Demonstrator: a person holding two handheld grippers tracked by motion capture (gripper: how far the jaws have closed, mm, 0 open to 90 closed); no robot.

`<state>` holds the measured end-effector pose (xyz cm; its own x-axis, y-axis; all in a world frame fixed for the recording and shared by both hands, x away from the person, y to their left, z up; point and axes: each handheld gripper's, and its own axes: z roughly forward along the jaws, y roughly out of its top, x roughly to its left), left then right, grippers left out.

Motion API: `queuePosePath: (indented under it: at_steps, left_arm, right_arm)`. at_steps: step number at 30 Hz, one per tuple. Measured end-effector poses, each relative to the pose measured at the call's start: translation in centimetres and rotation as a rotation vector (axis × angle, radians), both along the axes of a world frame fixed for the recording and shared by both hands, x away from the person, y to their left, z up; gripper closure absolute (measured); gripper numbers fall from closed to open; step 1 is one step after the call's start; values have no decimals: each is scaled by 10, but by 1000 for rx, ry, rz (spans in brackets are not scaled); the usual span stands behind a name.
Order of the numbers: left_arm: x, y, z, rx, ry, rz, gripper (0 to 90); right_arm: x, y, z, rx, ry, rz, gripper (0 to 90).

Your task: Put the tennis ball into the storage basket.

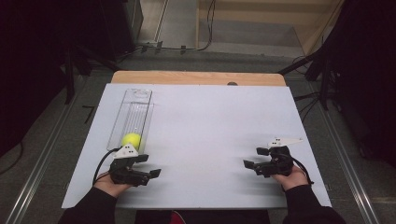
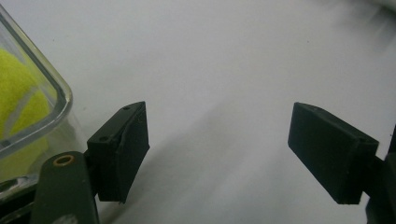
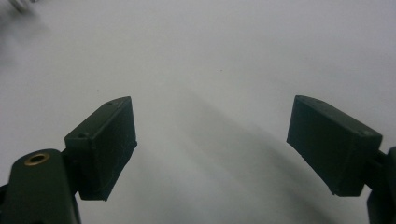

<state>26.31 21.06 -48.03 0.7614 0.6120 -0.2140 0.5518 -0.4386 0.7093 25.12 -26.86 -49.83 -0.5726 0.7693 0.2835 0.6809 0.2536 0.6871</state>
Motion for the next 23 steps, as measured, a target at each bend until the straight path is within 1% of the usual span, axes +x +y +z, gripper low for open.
queuePosePath:
  at_steps: [23]
  left_arm:
    - [0, 0, 0, -3, 2, 3, 213]
  right_arm:
    - [-1, 2, -1, -4, 3, 4, 138]
